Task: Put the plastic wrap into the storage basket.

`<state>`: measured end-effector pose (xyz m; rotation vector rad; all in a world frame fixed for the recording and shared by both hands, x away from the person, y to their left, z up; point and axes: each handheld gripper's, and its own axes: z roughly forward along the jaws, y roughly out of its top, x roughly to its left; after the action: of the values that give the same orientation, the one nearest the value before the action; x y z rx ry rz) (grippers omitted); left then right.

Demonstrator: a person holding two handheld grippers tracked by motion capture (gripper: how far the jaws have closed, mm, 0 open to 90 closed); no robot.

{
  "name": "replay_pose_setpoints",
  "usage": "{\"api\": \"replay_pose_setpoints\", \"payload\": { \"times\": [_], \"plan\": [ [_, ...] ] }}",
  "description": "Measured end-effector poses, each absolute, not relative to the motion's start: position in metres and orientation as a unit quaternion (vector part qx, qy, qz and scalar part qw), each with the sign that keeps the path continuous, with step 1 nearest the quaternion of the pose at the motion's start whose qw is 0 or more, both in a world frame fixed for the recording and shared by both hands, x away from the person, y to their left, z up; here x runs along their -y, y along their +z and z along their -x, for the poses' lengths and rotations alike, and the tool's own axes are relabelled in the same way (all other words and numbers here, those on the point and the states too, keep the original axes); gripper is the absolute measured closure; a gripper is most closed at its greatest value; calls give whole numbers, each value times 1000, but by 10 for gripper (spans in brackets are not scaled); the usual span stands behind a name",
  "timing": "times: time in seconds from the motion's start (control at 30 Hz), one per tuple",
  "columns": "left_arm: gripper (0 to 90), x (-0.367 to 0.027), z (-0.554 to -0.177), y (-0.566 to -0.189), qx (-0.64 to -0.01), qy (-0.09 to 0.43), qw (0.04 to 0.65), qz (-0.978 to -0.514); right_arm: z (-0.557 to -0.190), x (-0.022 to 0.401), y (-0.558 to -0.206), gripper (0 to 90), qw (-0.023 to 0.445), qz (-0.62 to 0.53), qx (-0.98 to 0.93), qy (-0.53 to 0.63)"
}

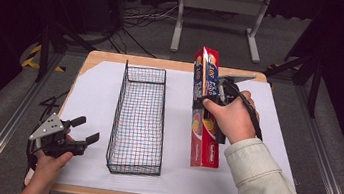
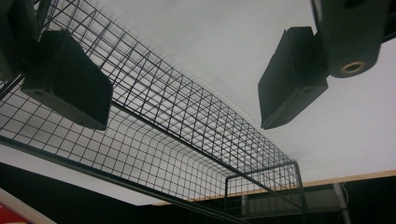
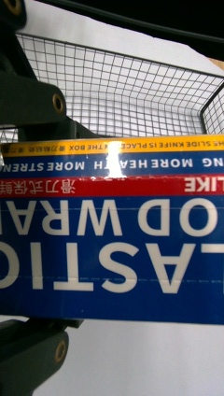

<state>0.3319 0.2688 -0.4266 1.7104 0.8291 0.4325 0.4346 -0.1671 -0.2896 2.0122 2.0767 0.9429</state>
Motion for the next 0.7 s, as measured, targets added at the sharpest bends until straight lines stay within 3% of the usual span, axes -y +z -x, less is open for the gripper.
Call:
{"api": "replay_pose_setpoints", "payload": {
  "times": [0.7],
  "plan": [
    [187,-270,-336,-427,-350,172,577,-717,-440,98,-268,407,49,-669,-681,294]
  ]
}}
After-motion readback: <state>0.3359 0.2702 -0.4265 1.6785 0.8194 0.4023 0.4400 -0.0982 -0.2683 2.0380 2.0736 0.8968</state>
